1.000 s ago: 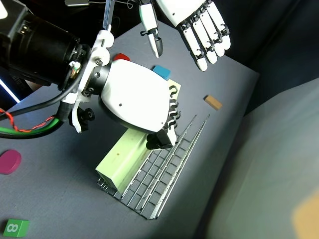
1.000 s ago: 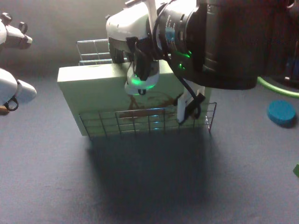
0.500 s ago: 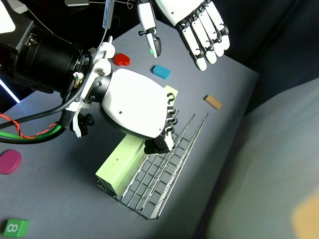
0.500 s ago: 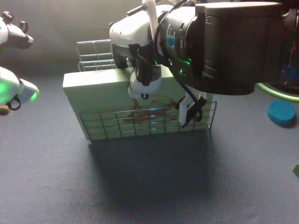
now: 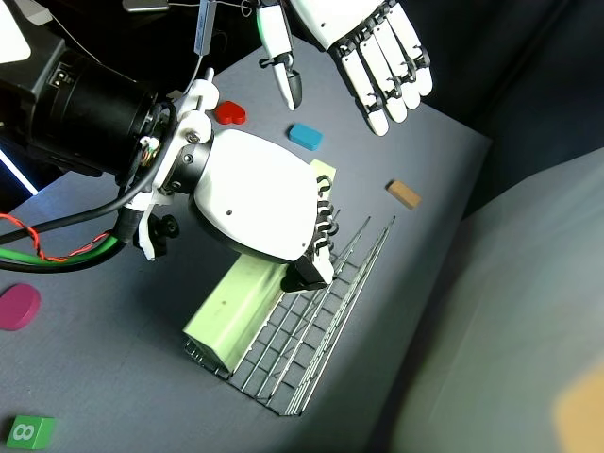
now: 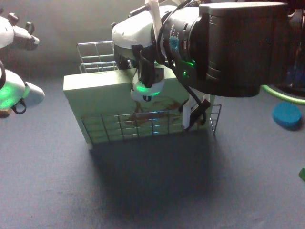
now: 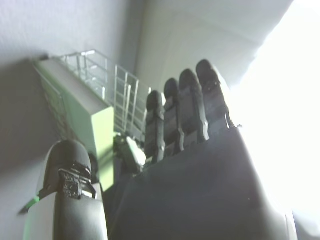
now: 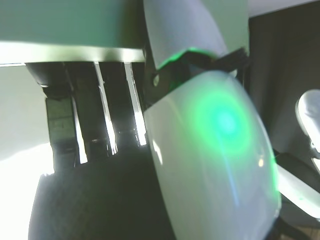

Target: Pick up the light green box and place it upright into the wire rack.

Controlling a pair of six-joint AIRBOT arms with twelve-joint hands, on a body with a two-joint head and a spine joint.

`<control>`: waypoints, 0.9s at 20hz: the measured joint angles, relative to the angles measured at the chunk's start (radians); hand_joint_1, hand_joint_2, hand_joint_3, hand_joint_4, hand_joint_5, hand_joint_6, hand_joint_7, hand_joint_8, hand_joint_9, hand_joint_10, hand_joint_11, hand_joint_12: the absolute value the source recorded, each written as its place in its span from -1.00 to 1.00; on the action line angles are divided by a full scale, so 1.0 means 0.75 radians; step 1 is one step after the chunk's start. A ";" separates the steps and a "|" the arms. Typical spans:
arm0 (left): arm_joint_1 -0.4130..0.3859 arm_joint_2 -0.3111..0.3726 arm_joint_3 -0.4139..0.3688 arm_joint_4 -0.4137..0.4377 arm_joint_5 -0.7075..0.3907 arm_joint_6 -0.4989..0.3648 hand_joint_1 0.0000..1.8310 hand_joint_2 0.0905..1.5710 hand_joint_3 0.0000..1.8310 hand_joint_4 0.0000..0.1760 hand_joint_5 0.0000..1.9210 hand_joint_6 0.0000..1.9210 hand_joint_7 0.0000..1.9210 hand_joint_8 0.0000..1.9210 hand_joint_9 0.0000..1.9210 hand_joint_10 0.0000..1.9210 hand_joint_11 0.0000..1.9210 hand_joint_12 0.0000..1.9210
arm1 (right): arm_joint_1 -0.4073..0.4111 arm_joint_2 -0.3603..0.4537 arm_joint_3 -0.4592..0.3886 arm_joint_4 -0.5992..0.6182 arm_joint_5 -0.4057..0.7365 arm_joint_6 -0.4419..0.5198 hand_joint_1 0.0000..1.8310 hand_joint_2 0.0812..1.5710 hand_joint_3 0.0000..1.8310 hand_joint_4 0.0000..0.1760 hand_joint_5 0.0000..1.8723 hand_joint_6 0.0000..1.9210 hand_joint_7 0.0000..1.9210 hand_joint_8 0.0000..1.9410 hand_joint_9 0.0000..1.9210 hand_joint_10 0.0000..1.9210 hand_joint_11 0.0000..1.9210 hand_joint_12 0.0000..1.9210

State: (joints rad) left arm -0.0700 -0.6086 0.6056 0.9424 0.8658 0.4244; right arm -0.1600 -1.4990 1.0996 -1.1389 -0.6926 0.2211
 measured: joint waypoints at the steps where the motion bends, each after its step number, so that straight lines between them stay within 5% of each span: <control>1: 0.000 -0.001 -0.006 -0.001 0.001 -0.002 -0.72 0.49 -1.00 -0.95 -0.79 -1.00 -0.82 -1.00 -0.88 -1.00 -1.00 -0.71 | 0.000 0.001 0.000 -0.001 -0.001 -0.001 0.14 0.39 -1.00 -1.00 -0.21 -0.95 -0.13 -0.91 -0.27 -0.54 -0.56 0.42; 4: 0.000 -0.009 -0.011 0.003 0.008 -0.010 -0.72 0.49 -1.00 -0.94 -0.80 -1.00 -0.82 -1.00 -0.88 -1.00 -1.00 -0.68 | 0.009 0.025 -0.019 0.003 -0.001 -0.002 0.00 0.31 -1.00 -1.00 -0.39 -1.00 -0.30 -1.00 -0.40 -0.66 -0.73 0.45; 7: 0.000 -0.017 -0.023 0.004 0.023 -0.012 -0.72 0.49 -1.00 -0.94 -0.81 -1.00 -0.82 -1.00 -0.88 -1.00 -1.00 -0.68 | 0.044 0.065 -0.062 -0.005 -0.001 -0.016 -0.13 0.17 -1.00 -1.00 -0.58 -1.00 -0.54 -1.00 -0.55 -0.94 -0.96 0.23; 10: 0.001 -0.034 -0.031 -0.002 0.020 -0.028 -0.72 0.49 -1.00 -0.94 -0.81 -1.00 -0.82 -1.00 -0.88 -1.00 -1.00 -0.68 | 0.081 0.126 -0.121 -0.007 0.006 -0.022 -0.14 0.16 -1.00 -1.00 -0.59 -1.00 -0.55 -1.00 -0.56 -0.96 -0.98 0.21; 12: 0.011 -0.051 -0.042 0.011 0.029 -0.046 -0.73 0.50 -1.00 -0.95 -0.79 -0.99 -0.80 -0.99 -0.87 -1.00 -1.00 -0.67 | 0.126 0.211 -0.188 0.000 0.029 -0.039 -0.25 0.10 -1.00 -0.87 -0.72 -1.00 -0.71 -1.00 -0.69 -1.00 -1.00 -0.05; 18: 0.036 -0.108 -0.083 0.049 0.039 -0.158 -0.73 0.50 -1.00 -0.94 -0.80 -1.00 -0.81 -1.00 -0.87 -1.00 -1.00 -0.67 | 0.169 0.553 -0.474 0.003 0.112 -0.137 -0.29 0.07 -1.00 -0.86 -0.73 -1.00 -0.73 -1.00 -0.70 -1.00 -1.00 -0.05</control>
State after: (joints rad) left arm -0.0433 -0.6895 0.5434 0.9791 0.8948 0.3058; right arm -0.0330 -1.0840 0.7441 -1.1366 -0.6086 0.1184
